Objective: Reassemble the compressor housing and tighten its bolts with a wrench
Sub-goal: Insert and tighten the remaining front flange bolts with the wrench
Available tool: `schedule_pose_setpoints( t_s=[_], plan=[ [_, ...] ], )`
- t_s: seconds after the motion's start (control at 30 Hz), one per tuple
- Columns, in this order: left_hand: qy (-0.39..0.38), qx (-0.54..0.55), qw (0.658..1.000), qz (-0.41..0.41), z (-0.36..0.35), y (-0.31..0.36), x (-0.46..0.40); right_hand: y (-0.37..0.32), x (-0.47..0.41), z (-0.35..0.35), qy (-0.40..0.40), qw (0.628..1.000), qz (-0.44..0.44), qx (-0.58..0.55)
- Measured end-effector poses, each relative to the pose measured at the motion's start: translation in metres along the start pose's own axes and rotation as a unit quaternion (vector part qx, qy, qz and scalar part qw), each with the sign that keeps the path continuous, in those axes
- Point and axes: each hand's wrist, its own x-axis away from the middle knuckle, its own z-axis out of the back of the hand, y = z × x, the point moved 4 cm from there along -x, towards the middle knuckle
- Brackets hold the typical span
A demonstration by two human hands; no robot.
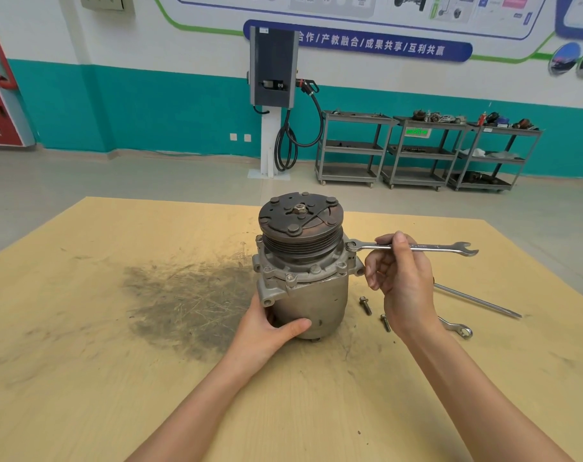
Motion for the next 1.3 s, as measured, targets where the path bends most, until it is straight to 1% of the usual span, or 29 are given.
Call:
schedule_pose_setpoints(
  t_s=[0.2, 0.3, 0.37, 0.47, 0.53, 0.57, 0.6, 0.63, 0.67, 0.73, 0.77, 0.8, 0.83, 0.87, 0.93, 0.97, 1.03, 1.1, 1.17, 1.27, 1.3],
  plan=[
    [-0.003, 0.006, 1.000, -0.002, 0.000, -0.002, -0.001, 0.001, -0.004, 0.002, -0.009, 1.000, -0.022, -0.007],
    [-0.003, 0.004, 1.000, -0.005, 0.000, -0.001, -0.001, 0.000, -0.006, 0.001, -0.015, 0.999, -0.034, -0.030],
    [-0.003, 0.003, 1.000, -0.008, 0.000, 0.000, 0.000, -0.006, -0.010, 0.001, -0.020, 0.998, -0.024, -0.051],
    [-0.004, 0.004, 1.000, -0.009, 0.000, 0.000, -0.001, -0.016, -0.015, 0.011, -0.008, 0.998, 0.016, -0.058],
    [-0.004, 0.005, 1.000, -0.010, 0.000, -0.001, -0.002, -0.016, -0.016, 0.024, 0.010, 0.999, 0.038, -0.016],
    [-0.004, 0.005, 1.000, -0.010, 0.000, -0.001, -0.002, -0.013, -0.014, 0.032, 0.018, 0.998, 0.047, 0.037],
    [-0.004, 0.007, 1.000, -0.010, 0.000, -0.001, -0.002, -0.008, -0.010, 0.040, 0.017, 0.991, 0.055, 0.118],
    [-0.004, 0.008, 1.000, -0.011, 0.000, -0.002, -0.002, -0.001, -0.006, 0.048, 0.005, 0.972, 0.065, 0.226],
    [-0.005, 0.008, 1.000, -0.012, 0.000, -0.002, -0.002, 0.006, -0.001, 0.054, -0.020, 0.936, 0.080, 0.343],
    [-0.003, 0.009, 1.000, -0.013, 0.000, -0.002, -0.002, 0.019, 0.013, 0.060, -0.102, 0.834, 0.134, 0.526],
    [-0.003, 0.010, 1.000, -0.015, 0.000, -0.002, -0.002, 0.022, 0.020, 0.060, -0.143, 0.771, 0.180, 0.593],
    [-0.004, 0.011, 1.000, -0.017, 0.000, -0.002, -0.002, 0.027, 0.026, 0.058, -0.190, 0.708, 0.221, 0.644],
    [-0.004, 0.014, 1.000, -0.019, 0.000, -0.002, -0.003, 0.033, 0.032, 0.055, -0.238, 0.651, 0.252, 0.675],
    [-0.004, 0.019, 1.000, -0.019, 0.000, -0.002, -0.003, 0.038, 0.036, 0.052, -0.273, 0.609, 0.276, 0.692],
    [0.001, 0.036, 0.999, -0.017, 0.000, -0.003, -0.004, 0.044, 0.040, 0.045, -0.314, 0.557, 0.307, 0.704],
    [0.002, 0.043, 0.999, -0.016, 0.000, -0.004, -0.004, 0.047, 0.041, 0.043, -0.323, 0.542, 0.320, 0.707],
    [-0.004, 0.053, 0.998, -0.016, 0.001, -0.005, -0.005, 0.051, 0.044, 0.039, -0.326, 0.533, 0.334, 0.706],
    [-0.011, 0.055, 0.998, -0.016, 0.002, -0.003, -0.006, 0.053, 0.046, 0.035, -0.317, 0.540, 0.334, 0.704],
    [-0.019, 0.051, 0.998, -0.021, 0.004, -0.001, -0.008, 0.056, 0.048, 0.035, -0.323, 0.551, 0.310, 0.704],
    [-0.028, 0.036, 0.998, -0.032, 0.006, 0.003, -0.010, 0.056, 0.048, 0.037, -0.329, 0.544, 0.278, 0.720],
    [-0.028, 0.038, 0.998, -0.034, 0.006, 0.003, -0.010, 0.056, 0.044, 0.038, -0.319, 0.549, 0.256, 0.728]
  ],
)
